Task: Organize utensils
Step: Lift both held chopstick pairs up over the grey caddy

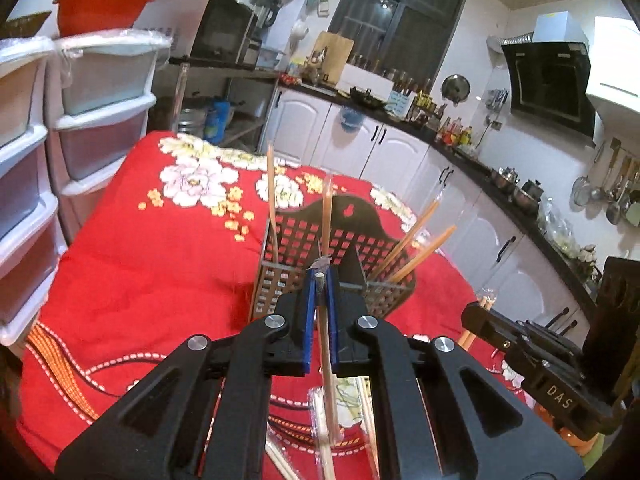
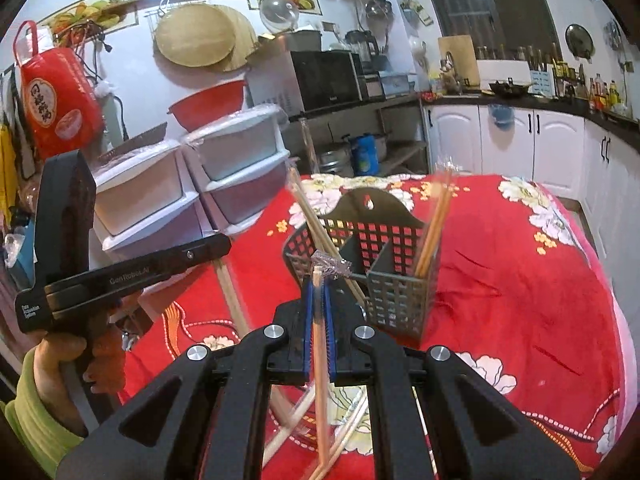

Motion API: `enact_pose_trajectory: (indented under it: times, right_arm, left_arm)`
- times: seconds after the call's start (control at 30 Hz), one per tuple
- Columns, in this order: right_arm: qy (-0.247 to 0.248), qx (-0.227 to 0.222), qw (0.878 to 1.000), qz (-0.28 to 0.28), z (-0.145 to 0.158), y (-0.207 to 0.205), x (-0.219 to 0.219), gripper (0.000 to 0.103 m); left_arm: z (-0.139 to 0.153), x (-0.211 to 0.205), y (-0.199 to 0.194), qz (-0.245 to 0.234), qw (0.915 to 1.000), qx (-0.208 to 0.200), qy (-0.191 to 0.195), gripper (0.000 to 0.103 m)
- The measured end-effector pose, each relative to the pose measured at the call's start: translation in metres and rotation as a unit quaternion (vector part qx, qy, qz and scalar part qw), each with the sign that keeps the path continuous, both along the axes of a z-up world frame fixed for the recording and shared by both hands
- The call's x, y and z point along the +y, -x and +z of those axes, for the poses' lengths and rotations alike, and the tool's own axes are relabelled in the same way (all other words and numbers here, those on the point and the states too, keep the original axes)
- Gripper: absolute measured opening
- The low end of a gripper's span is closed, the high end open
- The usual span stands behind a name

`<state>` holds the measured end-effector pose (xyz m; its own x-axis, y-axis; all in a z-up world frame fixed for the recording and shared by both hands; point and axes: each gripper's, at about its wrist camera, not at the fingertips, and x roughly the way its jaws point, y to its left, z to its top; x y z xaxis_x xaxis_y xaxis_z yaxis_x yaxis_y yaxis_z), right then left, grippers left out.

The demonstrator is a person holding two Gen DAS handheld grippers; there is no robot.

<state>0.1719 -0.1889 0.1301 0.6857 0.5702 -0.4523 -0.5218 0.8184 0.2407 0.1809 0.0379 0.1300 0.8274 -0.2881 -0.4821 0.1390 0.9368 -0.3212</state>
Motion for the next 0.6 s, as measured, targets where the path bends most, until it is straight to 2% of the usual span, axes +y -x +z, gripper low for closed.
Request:
enact_pose_trajectory:
  times: [0.6]
  right_arm:
    - [-0.022,-0.06,0.998,-0.005,0.047,-0.01,0.007,0.005]
  left_arm:
    - [0.074,0.005,0.002,-0.007,0.9963,-0.086,-0.011,0.001]
